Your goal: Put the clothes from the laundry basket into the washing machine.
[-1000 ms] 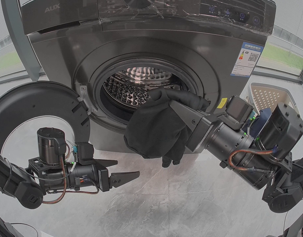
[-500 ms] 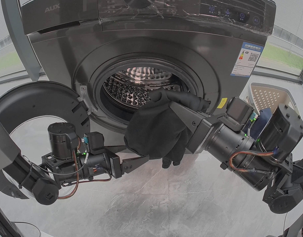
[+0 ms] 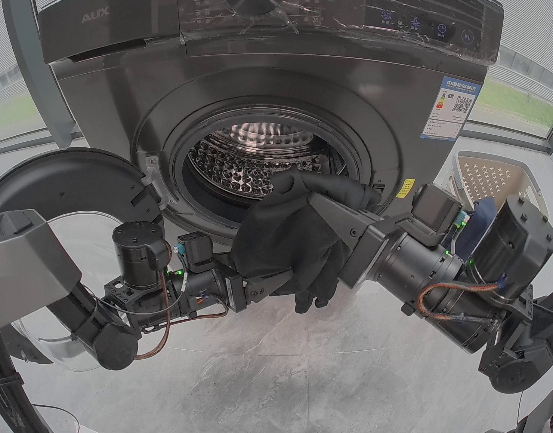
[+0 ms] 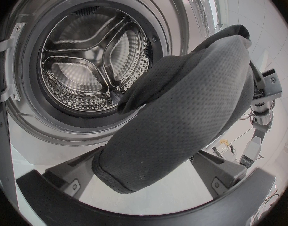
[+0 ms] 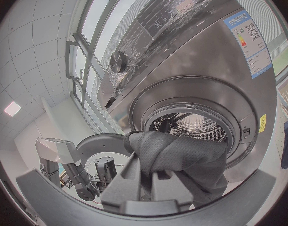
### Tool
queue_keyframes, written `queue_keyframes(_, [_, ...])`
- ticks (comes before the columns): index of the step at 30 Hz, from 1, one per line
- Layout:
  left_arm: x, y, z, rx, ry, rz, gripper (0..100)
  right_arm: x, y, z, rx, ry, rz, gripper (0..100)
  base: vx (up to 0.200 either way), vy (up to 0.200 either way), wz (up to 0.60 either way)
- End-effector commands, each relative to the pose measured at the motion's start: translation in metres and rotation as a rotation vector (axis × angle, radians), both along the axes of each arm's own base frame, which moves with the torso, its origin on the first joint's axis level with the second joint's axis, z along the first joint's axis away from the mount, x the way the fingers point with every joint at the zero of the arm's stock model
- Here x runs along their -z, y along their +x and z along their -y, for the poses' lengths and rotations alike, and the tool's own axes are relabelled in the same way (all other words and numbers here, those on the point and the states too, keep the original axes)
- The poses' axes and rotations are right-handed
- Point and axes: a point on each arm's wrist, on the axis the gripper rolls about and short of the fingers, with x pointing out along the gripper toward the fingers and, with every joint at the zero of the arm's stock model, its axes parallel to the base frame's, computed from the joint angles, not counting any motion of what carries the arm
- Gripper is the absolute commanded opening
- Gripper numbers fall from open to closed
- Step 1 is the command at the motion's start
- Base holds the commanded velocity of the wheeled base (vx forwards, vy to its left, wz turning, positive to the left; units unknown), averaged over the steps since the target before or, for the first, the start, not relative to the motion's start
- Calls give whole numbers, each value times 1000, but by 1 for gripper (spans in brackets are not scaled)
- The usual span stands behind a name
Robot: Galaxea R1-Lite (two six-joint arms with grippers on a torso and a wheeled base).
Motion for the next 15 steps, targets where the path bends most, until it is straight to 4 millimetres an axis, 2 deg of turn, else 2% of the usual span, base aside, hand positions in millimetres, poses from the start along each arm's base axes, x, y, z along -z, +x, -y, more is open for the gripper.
queue_keyframes(1, [7,4,4,-10,1,1,0,1,1,0,1,-2,-2,0,0,0,0])
queue_keyframes(5, [1,-2,1,-30,-28,19,0,3,1,-1,0,-7,-8,0,0,0,0])
queue_keyframes(9, [-14,-26,1,-2,-59,46,0,7,2,0,5,-21,-18,0,0,0,0])
queue_keyframes(11, [-24,-45,-1,24,-69,57,0,9,1,0,1,-25,-20,0,0,0,0])
queue_keyframes(12, [-24,-45,-1,24,-69,57,0,9,1,0,1,-25,-20,0,0,0,0])
queue_keyframes(14, [-31,-66,-8,46,-76,64,0,12,1,0,-4,-36,-28,0,0,0,0])
queue_keyframes(15, [-31,-66,-8,46,-76,64,0,12,1,0,-4,-36,-28,0,0,0,0])
